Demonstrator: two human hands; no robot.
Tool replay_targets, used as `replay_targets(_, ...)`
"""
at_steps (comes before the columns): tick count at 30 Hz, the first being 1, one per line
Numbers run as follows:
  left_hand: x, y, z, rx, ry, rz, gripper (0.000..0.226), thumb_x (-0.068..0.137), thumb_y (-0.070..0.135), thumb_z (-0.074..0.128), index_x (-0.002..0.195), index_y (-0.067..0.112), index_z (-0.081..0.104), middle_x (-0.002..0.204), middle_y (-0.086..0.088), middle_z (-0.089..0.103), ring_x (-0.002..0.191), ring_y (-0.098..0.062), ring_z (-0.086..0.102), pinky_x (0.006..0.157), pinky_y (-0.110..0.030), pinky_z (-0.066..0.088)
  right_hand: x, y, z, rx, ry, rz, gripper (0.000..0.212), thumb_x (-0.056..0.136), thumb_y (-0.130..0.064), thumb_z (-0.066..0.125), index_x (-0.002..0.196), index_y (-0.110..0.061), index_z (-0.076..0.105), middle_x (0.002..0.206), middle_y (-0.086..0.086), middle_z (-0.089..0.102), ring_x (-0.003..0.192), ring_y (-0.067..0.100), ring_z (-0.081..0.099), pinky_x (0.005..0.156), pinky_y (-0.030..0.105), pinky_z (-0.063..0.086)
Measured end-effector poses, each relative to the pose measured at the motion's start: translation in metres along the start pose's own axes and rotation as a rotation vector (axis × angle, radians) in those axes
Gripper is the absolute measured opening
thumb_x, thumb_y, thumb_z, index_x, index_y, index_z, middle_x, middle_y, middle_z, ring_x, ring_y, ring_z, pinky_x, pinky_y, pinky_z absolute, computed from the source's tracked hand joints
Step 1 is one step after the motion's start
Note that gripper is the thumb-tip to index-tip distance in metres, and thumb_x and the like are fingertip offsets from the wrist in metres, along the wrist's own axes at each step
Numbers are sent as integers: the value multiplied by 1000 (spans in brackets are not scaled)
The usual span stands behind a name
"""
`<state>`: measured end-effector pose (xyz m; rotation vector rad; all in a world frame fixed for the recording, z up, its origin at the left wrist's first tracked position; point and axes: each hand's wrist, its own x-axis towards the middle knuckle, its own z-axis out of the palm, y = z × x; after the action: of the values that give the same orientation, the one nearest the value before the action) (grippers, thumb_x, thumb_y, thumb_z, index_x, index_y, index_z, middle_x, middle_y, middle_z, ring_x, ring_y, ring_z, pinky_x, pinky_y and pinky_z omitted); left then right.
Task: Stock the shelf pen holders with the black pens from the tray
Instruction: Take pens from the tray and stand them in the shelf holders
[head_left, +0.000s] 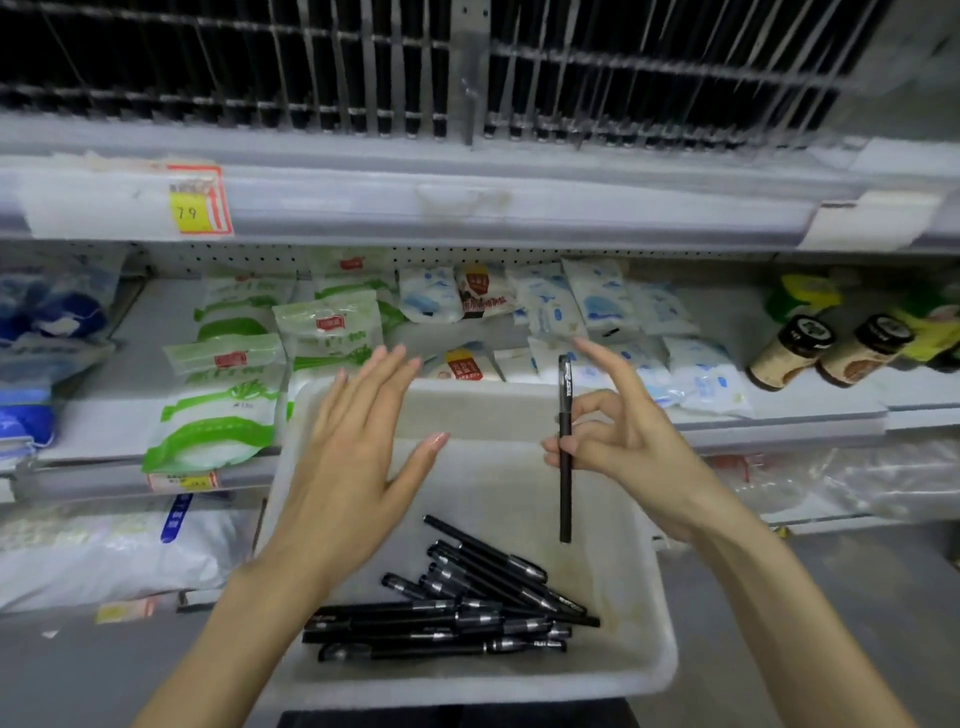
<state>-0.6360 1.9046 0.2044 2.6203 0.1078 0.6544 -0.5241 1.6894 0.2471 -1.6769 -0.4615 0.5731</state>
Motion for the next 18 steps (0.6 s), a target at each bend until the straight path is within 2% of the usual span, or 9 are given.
replay_targets(3,49,42,-18,-12,78,188,58,97,44,41,146,13,36,154,2,29,145,-10,18,120,-30,8,-8,-53,-30,11,64,-194,76,83,16,56,134,-39,42,99,25,49,87,33,69,85,40,56)
replay_targets(6,105,85,-38,22,157,353,57,97,42,40,145,10,38,153,-4,34,145,-14,22,119,-32,11,-8,-108,-69,53,156,-387,71,82,14,57,134,-32,43,94,19,49,88,30,70,84,40,56)
replay_targets(9,157,122,-44,119,199,462,59,97,44,35,144,8,39,152,-7,36,142,-19,26,118,-37,14,3,-157,-106,95,322,-606,66,79,12,62,128,-27,42,93,13,46,84,26,68,82,38,56)
replay_targets(13,205,141,-26,195,147,431,61,96,47,32,143,9,40,150,-8,38,140,-21,31,116,-44,20,31,-199,-144,91,521,-824,47,92,7,49,129,-20,36,90,11,50,83,24,70,83,37,56)
replay_targets(18,219,138,-11,319,117,392,59,96,48,32,140,11,45,140,-4,51,131,-20,44,113,-41,21,63,-209,-169,-67,646,-891,47,93,3,53,131,-17,34,91,17,60,82,26,71,80,43,58)
